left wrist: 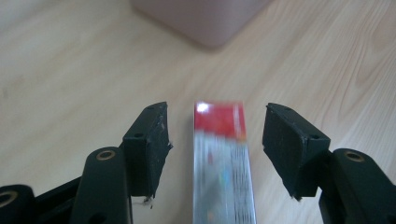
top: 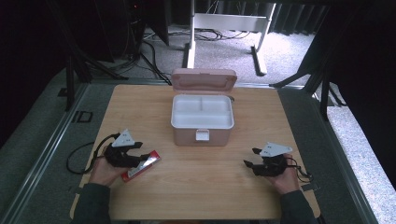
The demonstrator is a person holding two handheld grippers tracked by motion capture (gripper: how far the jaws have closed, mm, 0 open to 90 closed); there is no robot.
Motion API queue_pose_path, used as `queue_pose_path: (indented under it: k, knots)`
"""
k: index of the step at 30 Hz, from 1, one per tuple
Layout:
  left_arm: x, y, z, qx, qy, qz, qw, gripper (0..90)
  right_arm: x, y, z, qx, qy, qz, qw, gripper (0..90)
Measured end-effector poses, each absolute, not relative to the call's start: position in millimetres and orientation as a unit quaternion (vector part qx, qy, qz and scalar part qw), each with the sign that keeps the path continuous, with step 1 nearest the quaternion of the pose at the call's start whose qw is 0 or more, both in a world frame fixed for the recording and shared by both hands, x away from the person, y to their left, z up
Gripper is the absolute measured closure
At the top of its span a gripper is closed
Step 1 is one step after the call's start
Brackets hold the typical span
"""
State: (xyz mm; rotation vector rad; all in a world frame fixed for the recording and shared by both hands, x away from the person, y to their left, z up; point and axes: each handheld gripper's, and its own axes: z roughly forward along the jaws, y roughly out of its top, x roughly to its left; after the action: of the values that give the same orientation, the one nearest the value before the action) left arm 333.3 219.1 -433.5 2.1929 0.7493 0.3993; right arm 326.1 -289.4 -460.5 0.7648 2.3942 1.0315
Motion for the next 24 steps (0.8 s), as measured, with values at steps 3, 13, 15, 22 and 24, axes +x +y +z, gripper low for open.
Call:
queue_pose_path:
  k: [3, 13, 15, 22, 24]
  knots:
    - [347.0, 203.6, -417.7, 0.864, 0.282, 0.159, 0.385, 41.8, 334.6, -276.8, -454.5, 0.273, 0.862, 0.368, 0.215, 37.8]
    - [400.7, 165.1, -378.2, 0.854, 0.283, 0.166, 0.405, 42.2, 367.4, -239.4, -435.1, 0.269, 0.857, 0.383, 0.218, 31.5]
    - [409.0, 158.8, -373.8, 0.851, 0.286, 0.163, 0.410, 42.3, 373.5, -235.3, -433.0, 0.268, 0.855, 0.387, 0.218, 30.5]
    - [428.0, 137.4, -369.8, 0.847, 0.295, 0.152, 0.415, 44.1, 383.4, -226.1, -430.5, 0.270, 0.848, 0.403, 0.215, 30.5]
    - [435.8, 129.1, -373.7, 0.854, 0.305, 0.157, 0.391, 45.8, 385.4, -222.6, -432.3, 0.269, 0.849, 0.402, 0.214, 30.9]
